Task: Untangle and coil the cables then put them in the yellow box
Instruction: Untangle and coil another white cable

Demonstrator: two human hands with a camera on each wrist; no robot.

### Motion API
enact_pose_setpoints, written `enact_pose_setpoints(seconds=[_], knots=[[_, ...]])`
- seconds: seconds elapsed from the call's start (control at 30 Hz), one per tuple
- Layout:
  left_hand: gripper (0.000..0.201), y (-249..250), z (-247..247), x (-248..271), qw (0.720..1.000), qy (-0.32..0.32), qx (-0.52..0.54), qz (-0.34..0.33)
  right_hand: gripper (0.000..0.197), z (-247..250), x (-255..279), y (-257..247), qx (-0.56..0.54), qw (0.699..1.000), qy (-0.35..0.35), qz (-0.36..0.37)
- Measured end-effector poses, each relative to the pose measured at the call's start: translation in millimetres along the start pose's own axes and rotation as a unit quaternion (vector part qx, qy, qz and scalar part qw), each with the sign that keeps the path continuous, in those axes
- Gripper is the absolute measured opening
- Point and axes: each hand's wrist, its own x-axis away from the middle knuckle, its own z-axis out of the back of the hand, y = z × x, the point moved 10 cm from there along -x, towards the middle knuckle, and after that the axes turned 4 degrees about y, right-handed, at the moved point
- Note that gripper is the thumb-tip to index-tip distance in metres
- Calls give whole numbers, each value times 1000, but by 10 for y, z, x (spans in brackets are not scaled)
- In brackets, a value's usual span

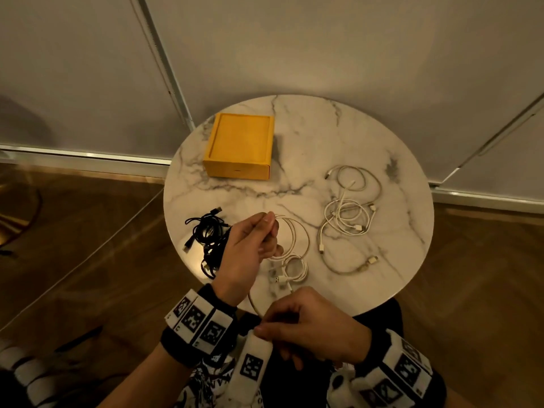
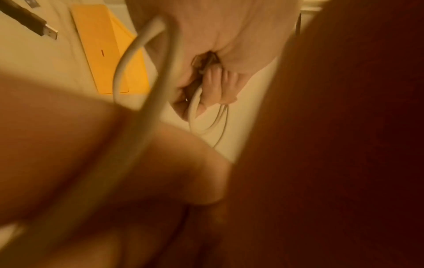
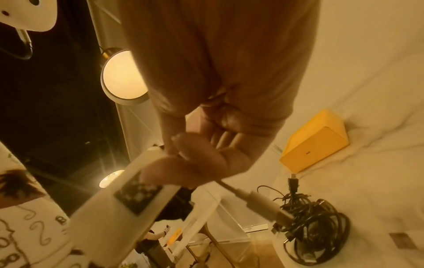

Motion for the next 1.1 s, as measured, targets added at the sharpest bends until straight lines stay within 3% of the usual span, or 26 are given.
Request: enact_pose_setpoints(seconds=[0.1,0.2,0.3,0.4,0.47,0.57,0.63,0.7,0.77,0.93,1.03,1.1], knots=[[33,18,-19,-1,998,-1,60,27,32,67,-41,85,5,1000,12,12],[31,105,16,-39,994,-5,107,34,41,217,-104,436,-12,999,45,-28],[33,138,-9,-52,993,-26,111,37,41,461,-91,803,70,991,84,-74],[35,102,-104,-30,987,-40,145,62,20,778,-22,877,189,968,156,-60],[31,69,-150,-28,982,-34,171,76,4,1020,66,727,222,940,259,-22],[24,-34,-237,-28,979,-31,174,104,26,1178,155,429,130,919,368,64],[25,-117,-291,-32,976,-30,178,123,32,1302,202,209,14,899,420,119],[27,-172,-296,-34,970,-19,200,136,32,1449,237,8,-35,873,456,167],[28,-167,-289,-32,959,-18,244,145,24,1536,217,-92,-37,871,453,187],[33,-19,-213,-87,935,-37,324,141,15,1362,100,38,73,912,369,166],[35,-12,-176,-104,933,-43,327,142,22,1116,99,-29,211,896,328,213],[34,-64,-194,-78,935,-43,316,153,28,1090,123,-105,221,887,333,230]])
